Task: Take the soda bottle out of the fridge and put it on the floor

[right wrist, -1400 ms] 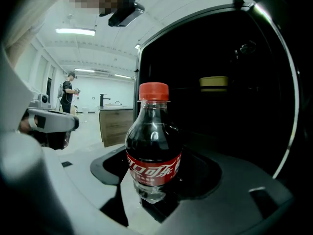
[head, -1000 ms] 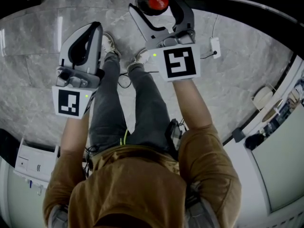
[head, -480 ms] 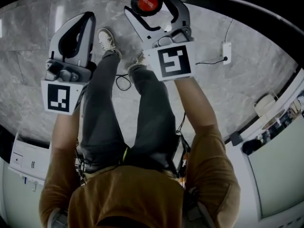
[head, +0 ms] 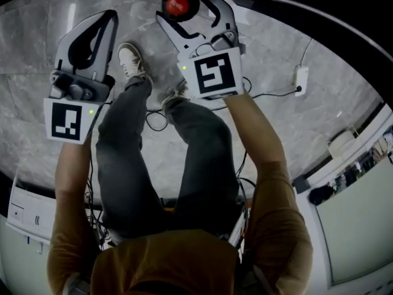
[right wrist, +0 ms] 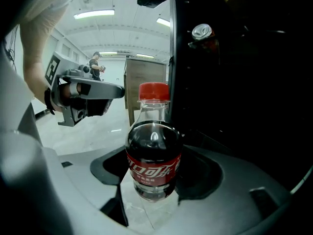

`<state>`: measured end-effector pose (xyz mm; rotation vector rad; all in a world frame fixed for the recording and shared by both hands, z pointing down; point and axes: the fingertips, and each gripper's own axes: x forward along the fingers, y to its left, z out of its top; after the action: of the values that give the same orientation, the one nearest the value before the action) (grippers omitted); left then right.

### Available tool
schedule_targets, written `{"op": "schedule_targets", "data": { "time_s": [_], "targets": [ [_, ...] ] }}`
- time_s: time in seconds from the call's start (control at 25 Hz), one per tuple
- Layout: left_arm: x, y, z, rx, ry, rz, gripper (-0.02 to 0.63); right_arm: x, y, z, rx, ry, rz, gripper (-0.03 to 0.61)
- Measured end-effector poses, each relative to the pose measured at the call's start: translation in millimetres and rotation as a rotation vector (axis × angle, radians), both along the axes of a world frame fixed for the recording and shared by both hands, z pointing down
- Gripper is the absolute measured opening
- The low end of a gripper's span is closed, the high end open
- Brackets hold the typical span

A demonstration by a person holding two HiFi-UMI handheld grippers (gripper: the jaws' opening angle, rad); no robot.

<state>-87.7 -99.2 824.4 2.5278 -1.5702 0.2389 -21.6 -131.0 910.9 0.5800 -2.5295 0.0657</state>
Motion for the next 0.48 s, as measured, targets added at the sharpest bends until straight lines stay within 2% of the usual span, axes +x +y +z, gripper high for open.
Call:
{"op": "schedule_targets", "data": {
  "time_s": [0.24,0.4,0.48],
  "targets": [
    [3,-4,82,-0.033,-0.023,0.034,0.003,-13,-2,91,-0.035,0.024,-0.015,0.298],
    [-14,-8,121,-0.058,0.004,-0.028,0.003,-18,-1,147,-0.053,0.059,-0.037,0.298],
    [-19,-16,134,-0.044,0.002,-0.037,0.003,-19,-5,170,-0.057,0.066,-0.044,0.298]
  ]
}}
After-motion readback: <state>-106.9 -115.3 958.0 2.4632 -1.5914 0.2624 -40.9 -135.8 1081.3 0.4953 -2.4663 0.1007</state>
